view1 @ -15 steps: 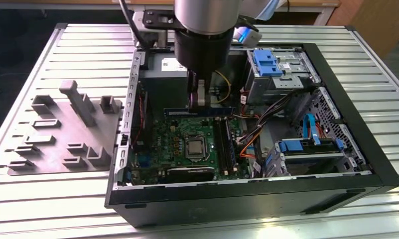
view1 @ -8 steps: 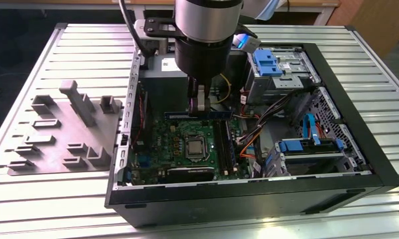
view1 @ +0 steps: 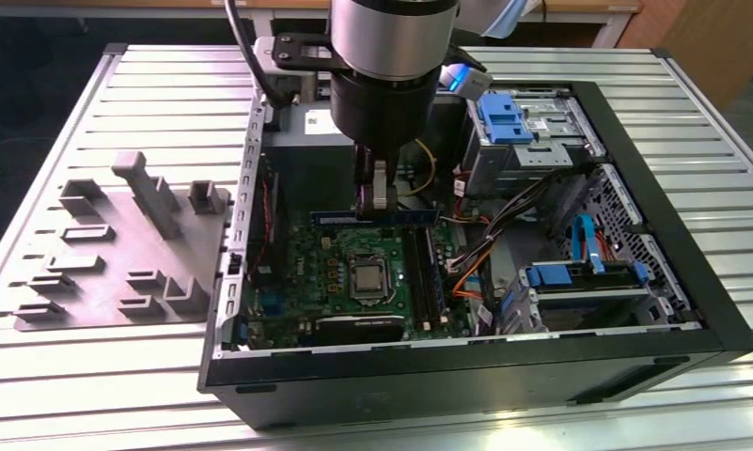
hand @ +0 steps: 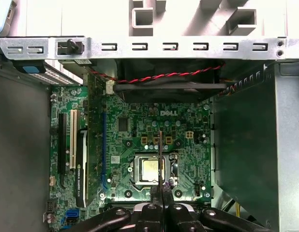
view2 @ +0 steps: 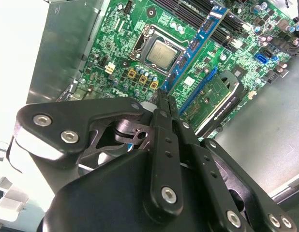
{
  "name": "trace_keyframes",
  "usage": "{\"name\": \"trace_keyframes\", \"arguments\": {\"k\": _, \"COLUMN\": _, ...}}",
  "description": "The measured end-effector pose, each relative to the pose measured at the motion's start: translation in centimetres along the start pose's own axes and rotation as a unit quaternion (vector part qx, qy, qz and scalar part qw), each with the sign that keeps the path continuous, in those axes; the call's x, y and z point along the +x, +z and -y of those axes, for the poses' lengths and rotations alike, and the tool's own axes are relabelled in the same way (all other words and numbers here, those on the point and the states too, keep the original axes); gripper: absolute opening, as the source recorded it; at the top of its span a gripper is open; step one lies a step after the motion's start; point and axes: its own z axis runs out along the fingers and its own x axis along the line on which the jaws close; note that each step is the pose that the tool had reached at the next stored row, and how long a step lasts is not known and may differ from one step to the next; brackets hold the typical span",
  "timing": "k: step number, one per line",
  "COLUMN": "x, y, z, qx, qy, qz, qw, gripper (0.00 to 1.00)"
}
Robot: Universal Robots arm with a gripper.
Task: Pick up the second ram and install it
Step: 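Insert the second ram into the second slot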
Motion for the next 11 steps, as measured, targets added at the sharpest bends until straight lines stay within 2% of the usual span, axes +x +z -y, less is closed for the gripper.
{"name": "trace_keyframes", "arguments": {"k": 7, "x": 0.00, "y": 0.01, "z": 0.01, "qx": 0.0000, "qy": 0.003, "qz": 0.0002, "qw": 1.0000, "gripper": 0.12}}
{"name": "trace_keyframes", "arguments": {"k": 11, "x": 0.00, "y": 0.10, "z": 0.01, "qx": 0.0001, "qy": 0.039, "qz": 0.0022, "qw": 0.9992, "gripper": 0.12}}
